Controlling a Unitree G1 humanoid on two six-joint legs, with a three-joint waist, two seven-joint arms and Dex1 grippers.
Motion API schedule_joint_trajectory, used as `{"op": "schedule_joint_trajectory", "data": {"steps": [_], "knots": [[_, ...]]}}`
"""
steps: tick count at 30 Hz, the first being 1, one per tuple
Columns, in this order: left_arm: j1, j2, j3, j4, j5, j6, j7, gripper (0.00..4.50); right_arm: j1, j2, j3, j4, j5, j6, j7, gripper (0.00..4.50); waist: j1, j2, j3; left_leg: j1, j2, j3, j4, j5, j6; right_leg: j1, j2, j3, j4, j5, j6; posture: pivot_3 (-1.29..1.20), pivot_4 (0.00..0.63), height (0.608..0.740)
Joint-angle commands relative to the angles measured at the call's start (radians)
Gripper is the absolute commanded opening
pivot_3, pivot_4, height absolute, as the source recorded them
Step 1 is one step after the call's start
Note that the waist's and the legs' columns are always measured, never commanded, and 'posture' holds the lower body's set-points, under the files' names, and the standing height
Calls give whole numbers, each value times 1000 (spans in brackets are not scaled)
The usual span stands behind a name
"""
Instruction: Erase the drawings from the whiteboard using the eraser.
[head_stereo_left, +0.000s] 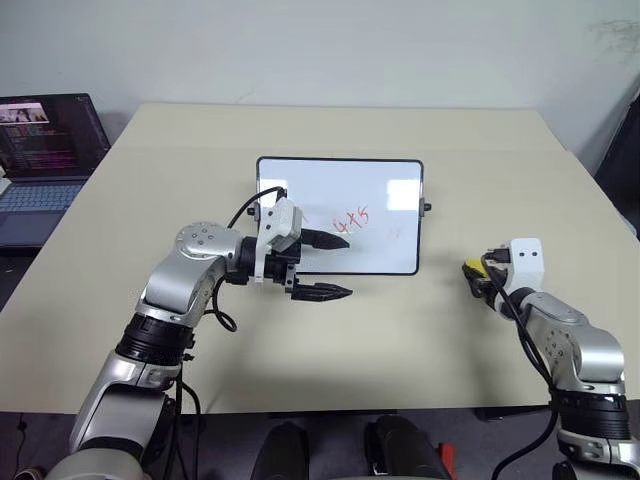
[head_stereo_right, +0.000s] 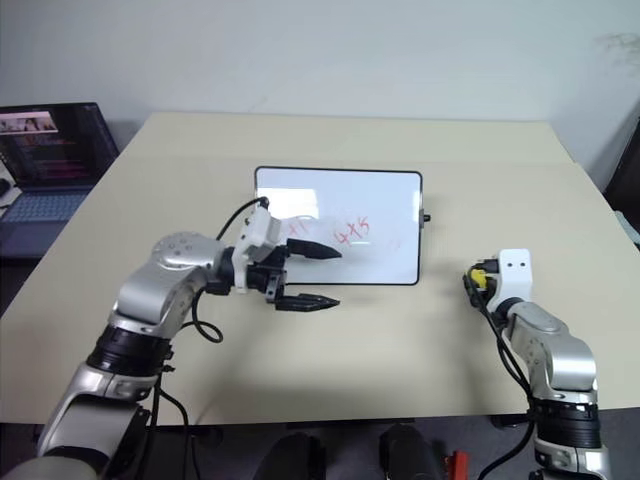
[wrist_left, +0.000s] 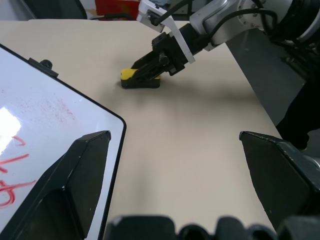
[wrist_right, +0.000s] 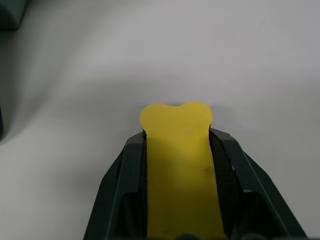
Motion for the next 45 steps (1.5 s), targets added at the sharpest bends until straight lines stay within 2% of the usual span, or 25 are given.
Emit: {"op": "schedule_joint_trajectory", "data": {"steps": [1,6,12,16,20,25,29,39,45], "knots": [[4,11,41,-46,-8,11,31,4500,4,9,-26,-52,16,-9,1,1338,0,0,0,0,0,0,0,0,0,0,0,0,0,0,0,0,150,740],[38,16,67,-69,10,42,118,4500,14,24,-46,-114,34,9,-5,1338,0,0,0,0,1,0,0,0,0,0,0,0,0,0,0,0,150,740],[156,46,160,-186,-9,136,272,4500,68,0,-4,-383,57,42,9,1338,-2,1,1,0,4,-1,0,0,0,-1,-1,0,0,0,0,0,150,740],[266,97,230,-271,-1,193,348,4500,53,-61,140,-541,21,69,22,1338,-3,1,1,0,4,-1,0,0,0,0,-1,0,0,-1,1,0,150,740],[315,132,281,-272,12,227,413,4500,-27,-95,355,-550,-55,38,44,1338,-1,1,1,1,4,-1,0,0,0,0,-1,-1,1,-3,4,0,150,740],[355,166,314,-249,31,246,463,4500,-196,-62,570,-403,-171,-74,96,1337,-1,1,1,2,3,-1,0,0,0,0,-2,-1,1,-2,4,0,150,740],[331,178,316,-203,50,242,484,4500,-348,8,668,-242,-238,-162,150,1337,0,1,1,1,3,-2,0,0,0,0,-2,-2,0,0,0,0,150,740],[304,183,284,-112,100,219,488,4500,-640,185,813,238,-441,-439,238,1336,-1,0,1,-1,2,-1,0,0,0,-2,-5,-2,0,0,-1,0,150,740],[320,183,274,-105,113,206,477,4500,-784,300,820,561,-527,-579,253,1336,-3,0,1,-1,4,-1,-1,0,0,-4,-8,-2,1,0,-1,0,150,740]]}}
